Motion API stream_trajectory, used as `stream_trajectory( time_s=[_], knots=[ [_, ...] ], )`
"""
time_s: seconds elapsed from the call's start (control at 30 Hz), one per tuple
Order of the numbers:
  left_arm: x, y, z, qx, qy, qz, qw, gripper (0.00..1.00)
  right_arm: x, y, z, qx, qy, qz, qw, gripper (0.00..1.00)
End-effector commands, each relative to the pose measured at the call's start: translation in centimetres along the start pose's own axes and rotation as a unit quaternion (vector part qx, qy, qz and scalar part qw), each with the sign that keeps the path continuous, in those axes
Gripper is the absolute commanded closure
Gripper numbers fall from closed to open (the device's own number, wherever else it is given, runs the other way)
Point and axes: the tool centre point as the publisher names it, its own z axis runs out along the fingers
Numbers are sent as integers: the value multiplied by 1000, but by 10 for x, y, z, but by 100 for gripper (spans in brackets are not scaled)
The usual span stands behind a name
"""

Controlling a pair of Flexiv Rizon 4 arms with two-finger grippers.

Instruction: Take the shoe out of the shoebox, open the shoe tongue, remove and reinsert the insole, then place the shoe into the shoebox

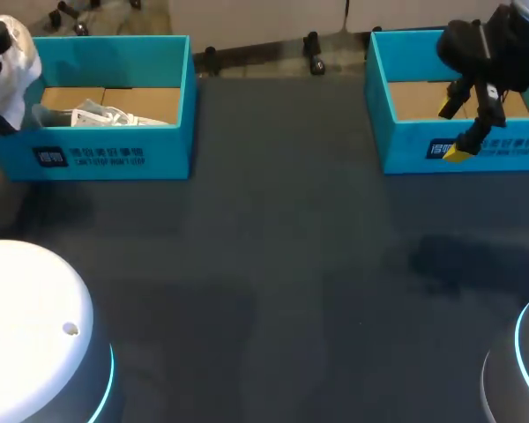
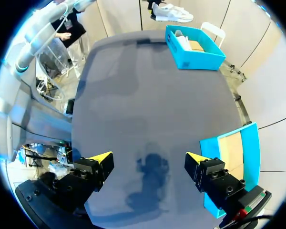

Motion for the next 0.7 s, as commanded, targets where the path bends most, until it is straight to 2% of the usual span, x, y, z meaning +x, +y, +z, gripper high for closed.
stream_trajectory(
  time_s=[0.03,0.13,0.23,0.5,0.7],
  knots=[
    [-23,8,-3,-2,12,-2,1000,100,-2,1,0,2,2,0,1000,0],
    [-33,10,-4,0,14,-3,1000,100,-2,1,0,2,2,0,1000,0],
    [-52,11,-8,2,1,10,1000,100,-2,1,0,2,2,0,1000,0],
    [-92,-4,-8,-14,-14,57,998,100,-2,1,0,2,2,0,1000,0],
    [-136,-14,-7,-18,-22,70,997,100,-2,1,0,2,2,0,1000,0]
  ],
)
